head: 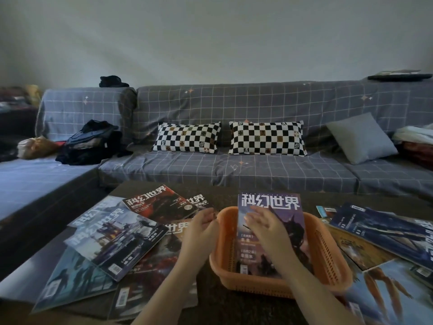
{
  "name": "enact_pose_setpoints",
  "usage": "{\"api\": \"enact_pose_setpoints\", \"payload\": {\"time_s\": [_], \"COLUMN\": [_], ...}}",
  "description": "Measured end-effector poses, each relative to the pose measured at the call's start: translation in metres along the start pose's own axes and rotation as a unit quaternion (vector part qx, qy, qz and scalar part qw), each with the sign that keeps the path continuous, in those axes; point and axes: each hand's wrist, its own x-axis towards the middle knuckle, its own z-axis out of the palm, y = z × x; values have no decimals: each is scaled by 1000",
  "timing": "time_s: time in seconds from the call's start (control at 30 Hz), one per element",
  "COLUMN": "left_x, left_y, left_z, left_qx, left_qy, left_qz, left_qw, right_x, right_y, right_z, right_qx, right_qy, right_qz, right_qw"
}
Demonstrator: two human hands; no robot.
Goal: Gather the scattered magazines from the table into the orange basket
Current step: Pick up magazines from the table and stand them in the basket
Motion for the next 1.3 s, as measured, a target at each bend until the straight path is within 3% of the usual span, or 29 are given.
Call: {"api": "enact_pose_setpoints", "payload": {"time_s": [0.1,0.27,0.5,0.67,1.07,1.3], "left_x": [0,-2,4,7,25,19], "left_y": [-15,-51,-99,-126,-159,-165], "left_z": [-34,-85,-128,-148,-168,-178], "left_qx": [-15,-27,106,128,-11,-109], "left_qy": [51,96,193,224,308,263], "left_qz": [20,-19,-62,-142,-184,-222], "left_qw": [998,995,974,956,933,933], "right_x": [-2,3,23,32,75,59], "right_y": [-9,-11,7,24,43,47], "right_z": [41,113,193,228,272,269], "right_qx": [17,38,-24,-93,-259,-323], "right_qy": [-49,-102,-140,-160,-168,-127], "right_qz": [-15,-12,53,62,54,60], "right_qw": [999,994,988,981,950,936]}}
